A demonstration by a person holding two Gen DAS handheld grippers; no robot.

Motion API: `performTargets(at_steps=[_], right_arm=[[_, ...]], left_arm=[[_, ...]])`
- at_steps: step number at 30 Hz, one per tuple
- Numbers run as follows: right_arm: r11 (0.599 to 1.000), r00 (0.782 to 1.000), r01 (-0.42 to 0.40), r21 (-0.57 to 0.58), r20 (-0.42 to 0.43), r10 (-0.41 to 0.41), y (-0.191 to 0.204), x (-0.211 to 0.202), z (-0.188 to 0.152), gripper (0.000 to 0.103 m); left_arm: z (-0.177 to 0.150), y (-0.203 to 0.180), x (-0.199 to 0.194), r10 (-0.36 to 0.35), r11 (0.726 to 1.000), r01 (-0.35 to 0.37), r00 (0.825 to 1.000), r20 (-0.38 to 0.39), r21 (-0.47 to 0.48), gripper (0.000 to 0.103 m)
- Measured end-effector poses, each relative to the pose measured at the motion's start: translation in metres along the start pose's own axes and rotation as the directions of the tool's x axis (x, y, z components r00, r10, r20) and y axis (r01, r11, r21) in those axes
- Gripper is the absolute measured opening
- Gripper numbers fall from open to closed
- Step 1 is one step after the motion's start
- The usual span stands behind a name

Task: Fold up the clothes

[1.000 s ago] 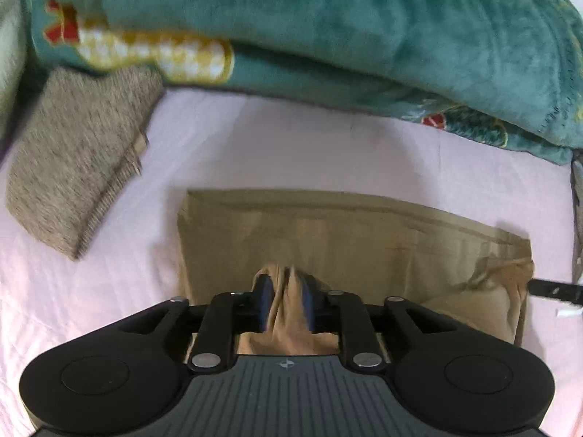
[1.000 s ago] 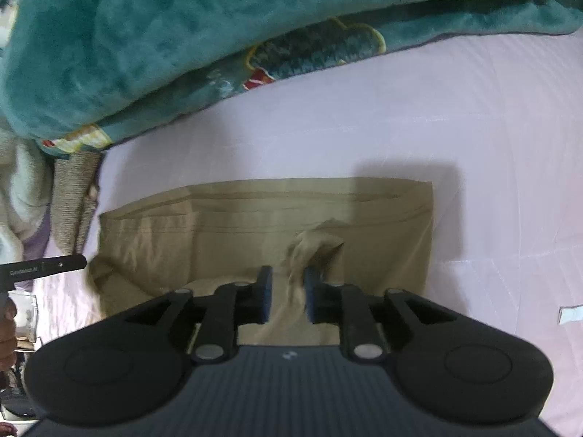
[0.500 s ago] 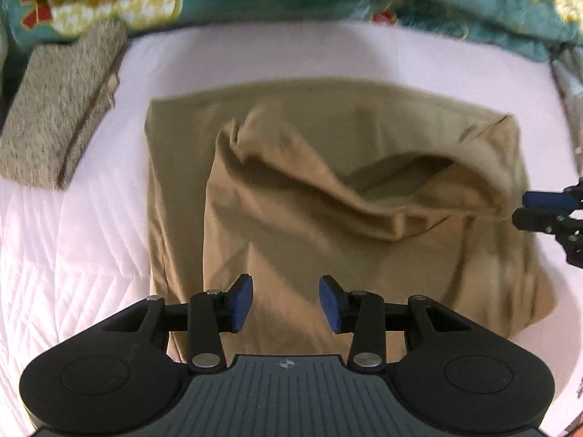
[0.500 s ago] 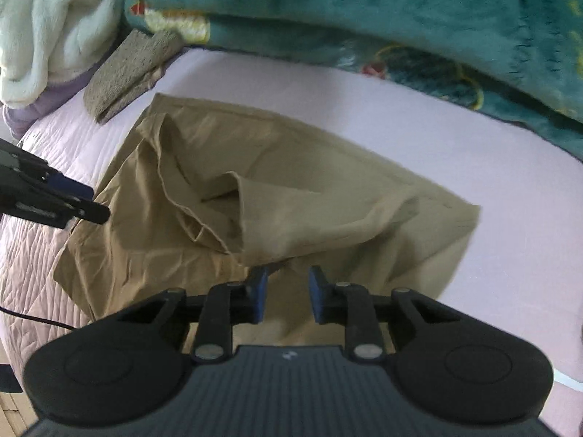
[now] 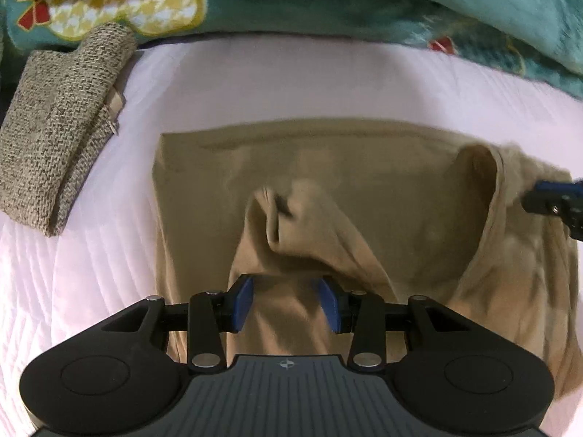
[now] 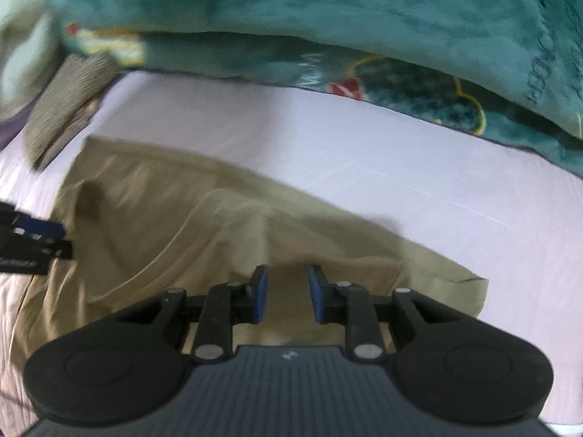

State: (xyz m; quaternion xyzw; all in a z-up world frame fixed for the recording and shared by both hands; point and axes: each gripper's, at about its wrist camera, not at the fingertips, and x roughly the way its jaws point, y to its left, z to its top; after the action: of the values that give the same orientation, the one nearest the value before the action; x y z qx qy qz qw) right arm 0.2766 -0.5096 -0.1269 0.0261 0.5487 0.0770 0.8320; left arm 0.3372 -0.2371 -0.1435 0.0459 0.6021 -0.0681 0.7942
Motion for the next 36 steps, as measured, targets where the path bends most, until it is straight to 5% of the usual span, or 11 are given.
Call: performTargets(at_steps=[7, 14, 17, 24, 31, 36], right_arm=[[1.0, 0.997, -0.014, 0.02, 0.071, 0.013, -0.003, -0.033, -0.011, 0.025], [0.998, 0.996, -0.062, -0.005, 0.069, 0.062, 0.011, -0.051, -0.034, 0.026], [0.997, 0.994, -0.081, 0.005, 0.071, 0.081, 0.019, -0.057, -0.044, 0.026], [0.996, 0.995, -0.082, 0.02, 0.061, 0.081, 0.028, -0.066, -0.063, 0.026], [0.999, 0.981, -0.043, -0.024, 0.186, 0.047, 0.031, -0.096, -0.07, 0.026], [0.986, 0.939, 0.069, -0.149, 0.343, -0.014, 0.051, -0.128, -0.086, 0.029]], left_arm=[[0.011, 0.018, -0.016, 0.052, 0.994, -0.043, 0.995, 0.085, -0.101, 0.043], [-0.028, -0.009, -0.03, -0.087, 0.993, 0.082, 0.995, 0.054, 0.086, 0.043], [-0.035, -0.028, -0.009, -0.084, 0.986, 0.08, 0.996, 0.017, 0.149, 0.043], [0.001, -0.019, 0.01, -0.055, 0.998, 0.051, 0.994, 0.098, 0.041, 0.043], [0.005, 0.004, -0.041, -0.052, 0.998, 0.059, 0.972, 0.227, -0.024, 0.043], [-0.045, -0.002, -0.108, -0.05, 0.996, 0.02, 0.923, 0.381, 0.084, 0.043]])
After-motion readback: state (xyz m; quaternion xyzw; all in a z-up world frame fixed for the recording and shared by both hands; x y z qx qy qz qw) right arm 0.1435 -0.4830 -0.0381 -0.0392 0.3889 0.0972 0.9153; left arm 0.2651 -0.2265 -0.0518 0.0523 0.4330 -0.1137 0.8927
